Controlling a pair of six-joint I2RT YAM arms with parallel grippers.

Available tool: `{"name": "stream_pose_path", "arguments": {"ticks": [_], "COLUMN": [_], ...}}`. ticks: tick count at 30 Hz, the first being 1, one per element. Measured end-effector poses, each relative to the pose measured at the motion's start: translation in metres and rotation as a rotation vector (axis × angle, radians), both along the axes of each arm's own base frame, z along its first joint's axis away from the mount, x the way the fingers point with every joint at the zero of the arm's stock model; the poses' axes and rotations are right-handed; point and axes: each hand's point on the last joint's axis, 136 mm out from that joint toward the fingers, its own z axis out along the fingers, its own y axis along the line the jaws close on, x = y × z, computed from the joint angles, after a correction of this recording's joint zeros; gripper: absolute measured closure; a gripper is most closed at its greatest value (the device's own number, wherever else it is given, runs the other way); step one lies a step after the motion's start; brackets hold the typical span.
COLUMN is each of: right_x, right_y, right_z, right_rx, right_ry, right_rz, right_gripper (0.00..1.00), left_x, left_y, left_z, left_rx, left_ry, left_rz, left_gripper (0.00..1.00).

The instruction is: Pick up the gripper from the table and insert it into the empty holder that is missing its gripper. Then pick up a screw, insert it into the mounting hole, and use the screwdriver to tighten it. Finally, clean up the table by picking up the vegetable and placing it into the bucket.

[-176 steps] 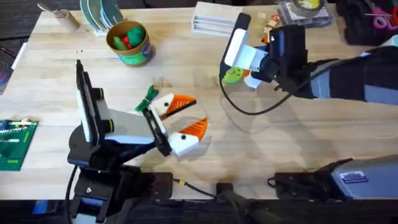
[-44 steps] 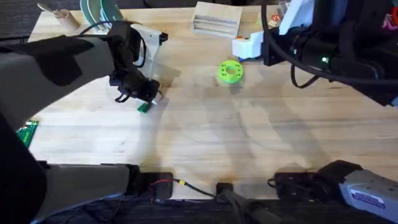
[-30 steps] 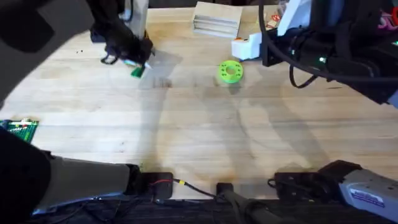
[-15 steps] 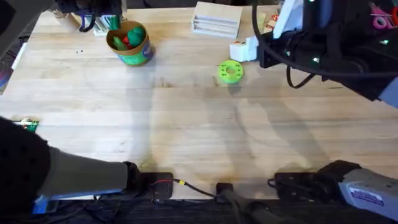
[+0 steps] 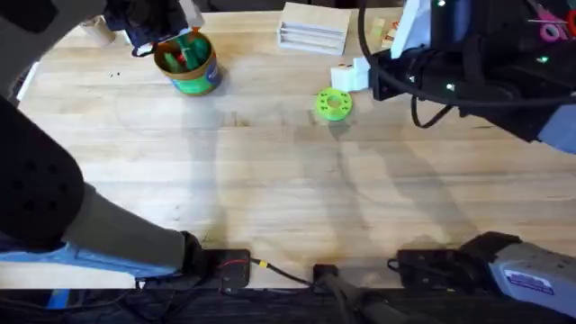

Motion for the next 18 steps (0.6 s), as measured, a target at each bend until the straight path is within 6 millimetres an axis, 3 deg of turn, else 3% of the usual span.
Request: {"name": "stream_pose_path", "arguments": {"ticks": [2,3,8,11,15,18], "right_x": [0.0,0.0,0.0,-0.002,-0.014,-0.018], "right_y": [0.0,0.0,0.0,-0.001,-0.007,-0.008], "right_z": [-0.001,-0.001,-0.001,-0.004,-0.008,0.005], "right_rx": [-0.001,-0.001,-0.002,-0.009,-0.046,-0.06], "right_ry": [0.003,0.003,0.004,0.02,0.099,0.126], "right_rz": [0.0,0.0,0.0,0.0,0.0,0.002], "right_gripper": [0.009,0.009,0.009,0.01,0.011,0.008], "left_x": [0.0,-0.001,-0.006,-0.01,-0.02,-0.033], "left_y": [0.0,0.0,-0.001,-0.002,-0.011,-0.027], "left_z": [0.0,-0.001,-0.001,0.009,0.045,0.083], "left_rx": [-0.004,-0.007,-0.012,-0.008,0.047,0.102], "left_ry": [0.001,0.004,0.02,0.009,-0.06,-0.14], "left_rz": [0.005,0.008,0.011,0.003,-0.068,-0.148], "left_gripper": [0.069,0.025,0.008,0.007,0.006,0.006]}}
